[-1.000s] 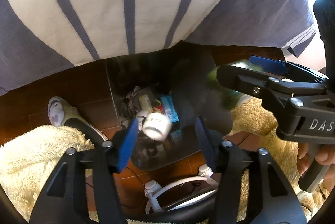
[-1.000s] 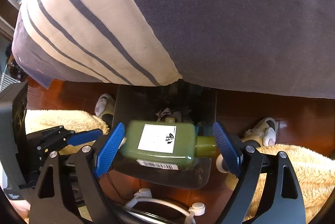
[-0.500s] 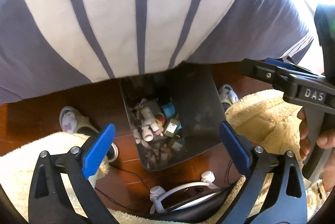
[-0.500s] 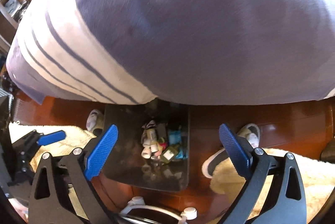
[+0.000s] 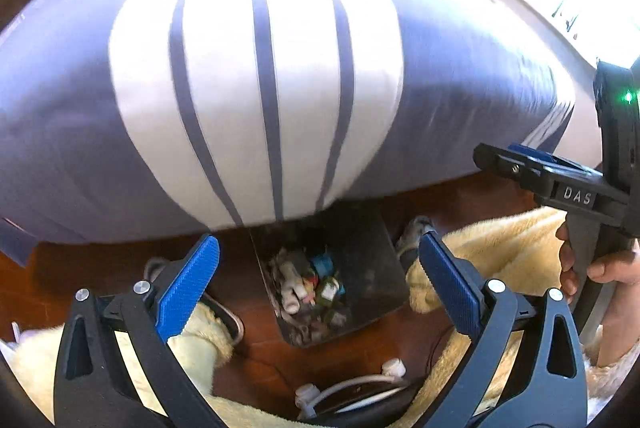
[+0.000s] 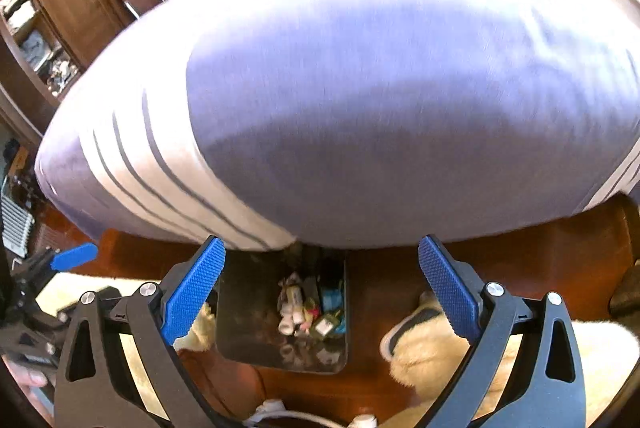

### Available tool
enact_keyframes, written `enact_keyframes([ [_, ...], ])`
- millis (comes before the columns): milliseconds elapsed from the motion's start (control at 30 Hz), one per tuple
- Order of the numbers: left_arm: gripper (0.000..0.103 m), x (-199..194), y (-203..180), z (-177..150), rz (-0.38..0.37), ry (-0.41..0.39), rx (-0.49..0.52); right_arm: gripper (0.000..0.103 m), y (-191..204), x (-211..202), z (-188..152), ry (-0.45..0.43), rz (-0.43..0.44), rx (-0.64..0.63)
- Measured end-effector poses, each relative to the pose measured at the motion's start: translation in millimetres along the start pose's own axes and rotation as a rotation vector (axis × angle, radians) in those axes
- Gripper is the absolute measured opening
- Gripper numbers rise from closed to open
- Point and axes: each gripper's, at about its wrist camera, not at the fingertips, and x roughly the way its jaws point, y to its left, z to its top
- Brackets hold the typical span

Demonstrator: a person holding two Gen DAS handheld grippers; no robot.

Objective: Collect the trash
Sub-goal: 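Lower the green bottle and tape roll into the bin and open both tools, then raise both tools back over the bed toward the tube and sock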

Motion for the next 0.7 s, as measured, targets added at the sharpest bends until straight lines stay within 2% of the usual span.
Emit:
enact_keyframes([
  [300, 0.095, -40.7, 1.3, 46.4, 0.067, -0.126, 0.020, 0.098, 5.7, -32.1, 43.8, -0.086, 0.001, -0.031],
  [700, 0.095, -60.3, 13.5, 120.7, 0.118, -0.261, 0.026, 0.098, 21.9, -42.4, 119.3, -0.192, -0.041, -0.132],
])
